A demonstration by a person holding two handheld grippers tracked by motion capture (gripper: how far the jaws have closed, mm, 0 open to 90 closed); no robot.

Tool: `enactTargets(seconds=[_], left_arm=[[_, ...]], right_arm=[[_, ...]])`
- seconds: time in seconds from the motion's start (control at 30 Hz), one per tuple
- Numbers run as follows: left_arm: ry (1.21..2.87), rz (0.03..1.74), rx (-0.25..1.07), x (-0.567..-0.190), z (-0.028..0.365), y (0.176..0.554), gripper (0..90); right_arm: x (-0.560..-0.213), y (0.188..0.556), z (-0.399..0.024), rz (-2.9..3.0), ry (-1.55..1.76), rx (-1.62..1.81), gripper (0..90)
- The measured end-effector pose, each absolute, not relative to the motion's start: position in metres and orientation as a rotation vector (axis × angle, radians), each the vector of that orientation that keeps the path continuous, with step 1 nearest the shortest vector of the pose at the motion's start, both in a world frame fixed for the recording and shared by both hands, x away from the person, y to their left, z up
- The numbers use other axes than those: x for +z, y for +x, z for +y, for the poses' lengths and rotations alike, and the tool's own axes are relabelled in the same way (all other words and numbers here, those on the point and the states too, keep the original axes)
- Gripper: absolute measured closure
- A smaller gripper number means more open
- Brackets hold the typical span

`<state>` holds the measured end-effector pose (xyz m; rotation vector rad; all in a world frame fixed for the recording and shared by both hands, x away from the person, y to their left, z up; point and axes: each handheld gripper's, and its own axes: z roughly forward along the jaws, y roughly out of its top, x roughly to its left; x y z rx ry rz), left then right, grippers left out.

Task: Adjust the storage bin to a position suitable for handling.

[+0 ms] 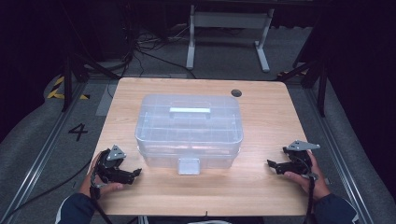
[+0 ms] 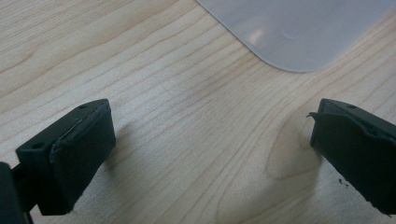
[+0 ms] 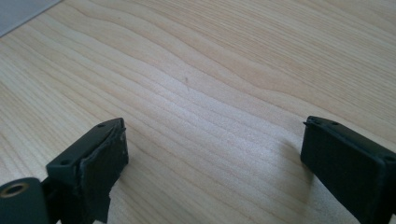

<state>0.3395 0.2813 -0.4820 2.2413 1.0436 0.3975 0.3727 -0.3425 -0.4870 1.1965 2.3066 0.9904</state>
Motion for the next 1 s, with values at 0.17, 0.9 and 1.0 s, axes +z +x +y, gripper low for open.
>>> enactTargets(seconds=[0.17, 0.9, 1.0], left_arm=[[2.24, 1.038, 0.375, -0.482, 0.281, 0.34, 0.5], [2.23, 1.041, 0.381, -0.482, 0.283, 0.339, 3.5], [2.23, 1.041, 0.381, -0.482, 0.283, 0.34, 3.5]], right_arm=[[-0.486, 0.374, -0.343, 2.32, 1.19, 0.991, 11.7], [-0.463, 0.364, -0.326, 2.33, 0.961, 1.062, 41.5], [-0.459, 0.361, -0.323, 2.311, 0.911, 1.068, 41.8]])
